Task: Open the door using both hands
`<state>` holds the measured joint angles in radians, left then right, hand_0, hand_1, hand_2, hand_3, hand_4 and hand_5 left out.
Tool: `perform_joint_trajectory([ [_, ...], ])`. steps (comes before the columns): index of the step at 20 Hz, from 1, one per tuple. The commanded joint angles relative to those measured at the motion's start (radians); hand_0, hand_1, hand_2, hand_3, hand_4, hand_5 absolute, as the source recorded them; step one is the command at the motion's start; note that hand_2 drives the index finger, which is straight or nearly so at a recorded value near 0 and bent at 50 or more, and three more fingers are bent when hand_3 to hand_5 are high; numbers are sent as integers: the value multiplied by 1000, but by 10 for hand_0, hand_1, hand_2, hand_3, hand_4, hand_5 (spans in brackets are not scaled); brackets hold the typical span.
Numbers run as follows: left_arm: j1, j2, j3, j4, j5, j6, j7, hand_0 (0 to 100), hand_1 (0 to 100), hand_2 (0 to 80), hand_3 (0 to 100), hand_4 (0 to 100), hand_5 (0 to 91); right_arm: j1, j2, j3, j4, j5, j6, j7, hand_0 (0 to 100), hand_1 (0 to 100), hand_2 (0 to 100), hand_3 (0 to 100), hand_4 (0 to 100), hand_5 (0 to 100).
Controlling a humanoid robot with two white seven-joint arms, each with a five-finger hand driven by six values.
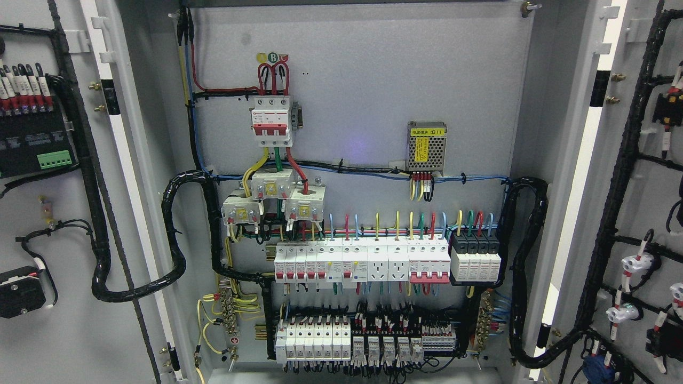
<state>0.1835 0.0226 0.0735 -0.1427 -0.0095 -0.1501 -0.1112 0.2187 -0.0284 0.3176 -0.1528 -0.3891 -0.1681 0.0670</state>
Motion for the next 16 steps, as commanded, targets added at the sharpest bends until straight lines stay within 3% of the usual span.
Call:
perform_joint_trajectory([
  [1,-25,-30,34,69,-50,21,-1,0,0,0,0,43,0,-5,62,1,36,22,19,-13,0,0,0,0,0,0],
  [16,-25,-35,18,71,-66,23,-1,0,0,0,0,43,0,-16,74,-6,36,22,35,-18,0,0,0,0,0,0],
])
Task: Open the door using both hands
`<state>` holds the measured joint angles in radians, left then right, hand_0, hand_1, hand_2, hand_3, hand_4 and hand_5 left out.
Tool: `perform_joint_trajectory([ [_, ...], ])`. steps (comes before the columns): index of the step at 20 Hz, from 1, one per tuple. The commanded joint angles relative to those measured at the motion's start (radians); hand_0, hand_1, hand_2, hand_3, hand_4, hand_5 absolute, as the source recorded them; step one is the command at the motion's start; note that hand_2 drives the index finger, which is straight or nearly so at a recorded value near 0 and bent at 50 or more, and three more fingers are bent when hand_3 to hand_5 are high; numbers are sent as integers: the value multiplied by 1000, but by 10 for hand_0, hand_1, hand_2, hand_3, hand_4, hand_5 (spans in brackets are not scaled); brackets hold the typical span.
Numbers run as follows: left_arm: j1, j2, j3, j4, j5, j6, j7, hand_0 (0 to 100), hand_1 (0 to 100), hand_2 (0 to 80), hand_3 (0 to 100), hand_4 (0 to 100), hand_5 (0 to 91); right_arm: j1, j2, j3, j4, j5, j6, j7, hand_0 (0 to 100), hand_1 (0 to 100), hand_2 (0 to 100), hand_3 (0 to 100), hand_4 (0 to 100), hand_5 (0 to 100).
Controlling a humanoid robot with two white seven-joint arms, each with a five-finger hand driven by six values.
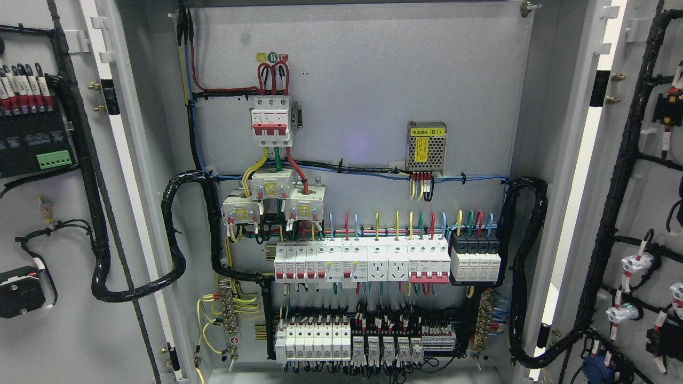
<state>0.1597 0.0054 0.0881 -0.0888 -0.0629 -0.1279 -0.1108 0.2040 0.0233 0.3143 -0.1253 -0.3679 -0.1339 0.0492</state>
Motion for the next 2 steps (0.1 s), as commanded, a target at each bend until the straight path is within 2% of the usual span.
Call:
perform_joint_trajectory([
  [1,-2,-18,2,17,-12,1,-1,0,0,0,0,43,0,-2,23,-3,9,1,2,0,0,0,0,0,0,0],
  [2,-2,-18,2,15,-12,1,-1,0,0,0,0,43,0,-2,23,-3,9,1,0,0,0,0,0,0,0,0],
])
